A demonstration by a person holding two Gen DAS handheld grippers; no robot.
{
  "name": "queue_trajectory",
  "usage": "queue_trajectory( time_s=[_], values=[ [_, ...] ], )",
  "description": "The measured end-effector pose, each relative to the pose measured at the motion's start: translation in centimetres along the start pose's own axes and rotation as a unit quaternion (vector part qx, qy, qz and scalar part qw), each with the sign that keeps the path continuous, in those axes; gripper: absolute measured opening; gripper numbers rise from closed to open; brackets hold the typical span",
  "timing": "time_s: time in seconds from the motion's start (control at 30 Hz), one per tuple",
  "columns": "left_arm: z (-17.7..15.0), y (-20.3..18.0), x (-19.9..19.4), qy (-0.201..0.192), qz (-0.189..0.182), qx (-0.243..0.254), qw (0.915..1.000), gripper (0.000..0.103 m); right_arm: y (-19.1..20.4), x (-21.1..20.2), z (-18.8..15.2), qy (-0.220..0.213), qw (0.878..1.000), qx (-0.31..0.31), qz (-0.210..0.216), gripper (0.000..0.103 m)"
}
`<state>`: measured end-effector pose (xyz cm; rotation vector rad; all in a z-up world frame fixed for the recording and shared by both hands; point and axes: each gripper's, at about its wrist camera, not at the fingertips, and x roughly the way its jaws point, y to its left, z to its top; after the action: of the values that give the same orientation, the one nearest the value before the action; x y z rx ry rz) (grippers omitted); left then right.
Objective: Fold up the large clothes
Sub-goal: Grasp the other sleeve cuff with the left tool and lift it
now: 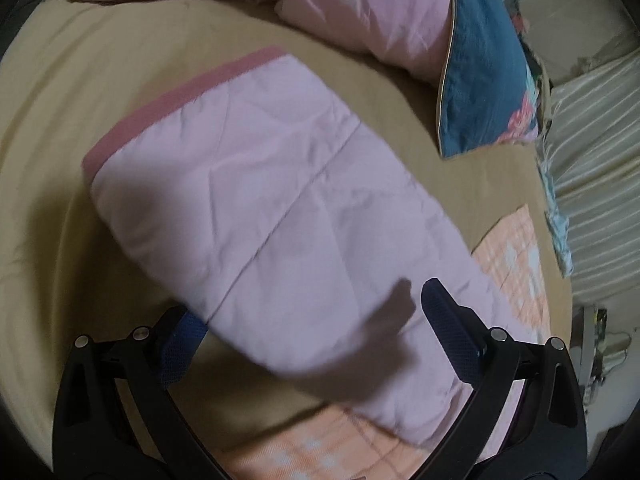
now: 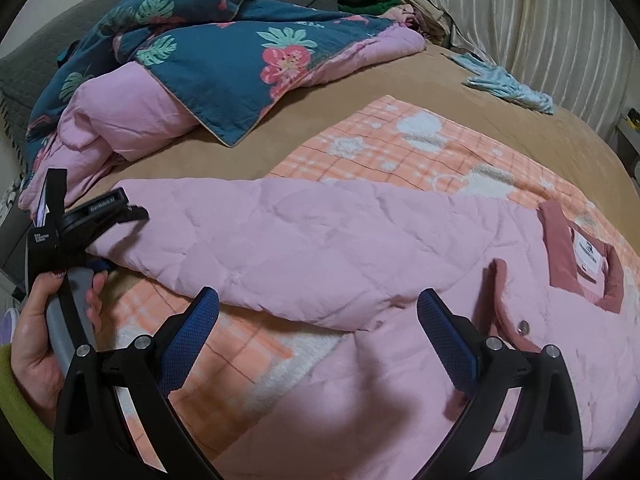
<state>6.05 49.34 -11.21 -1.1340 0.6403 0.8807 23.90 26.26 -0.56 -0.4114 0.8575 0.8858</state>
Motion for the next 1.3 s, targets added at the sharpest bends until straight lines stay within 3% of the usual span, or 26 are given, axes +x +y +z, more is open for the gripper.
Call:
queue_trajectory(
  time_s=[0.17,0.23,0.3,0.33,0.4,0.47,0.63,0.77,1.03,1.3],
  values=[
    [0.4,0.1,0.3,-0.02,-0.003,0.005,0.9998,0.094,-1.9,-1.0,-0.9,-0.003,1.0,0.015,-0.011,0.099],
    [0.3,-0.2,0.1,-0.023,0.005,0.019,0.9995,0.086,-2.7,-1.5,-1.4,-0.003,1.0,0.02,-0.016,0.099],
    [0.4,-0.3,-0.2,-0.033,0.013,0.026,0.999,0.054,-3.5,-2.1,-2.0,-0.005,0.999,0.026,-0.023,0.099],
    [0.5,-0.2,-0.4,-0.038,0.011,0.026,0.9989,0.048,-3.9,-2.4,-2.3,-0.006,0.999,0.03,-0.025,0.099],
    [0.7,-0.5,-1.5,-0.061,0.01,0.034,0.9975,0.026,-4.6,-3.0,-2.9,-0.007,0.999,0.036,-0.028,0.099],
    [1.0,-1.5,-3.3,-0.096,-0.005,0.059,0.9936,0.014,-5.7,-3.8,-3.7,-0.009,0.998,0.048,-0.033,0.099],
    [0.3,-4.5,-7.9,-0.154,-0.035,0.118,0.9804,0.012,-8.1,-5.7,-5.5,-0.015,0.996,0.083,-0.042,0.099],
    [-1.5,-7.2,-11.8,-0.21,-0.051,0.175,0.9605,0.012,-10.3,-7.3,-7.1,-0.019,0.991,0.118,-0.051,0.099],
    [-5.5,-10.5,-16.8,-0.222,-0.127,0.218,0.9419,0.011,-13.3,-11.5,-9.9,-0.021,0.985,0.149,-0.08,0.099],
    [-9.1,-16.7,-20.5,-0.23,-0.155,0.284,0.9179,0.011,-15.4,-16.4,-12.5,-0.052,0.98,0.162,-0.099,0.099]
  ],
)
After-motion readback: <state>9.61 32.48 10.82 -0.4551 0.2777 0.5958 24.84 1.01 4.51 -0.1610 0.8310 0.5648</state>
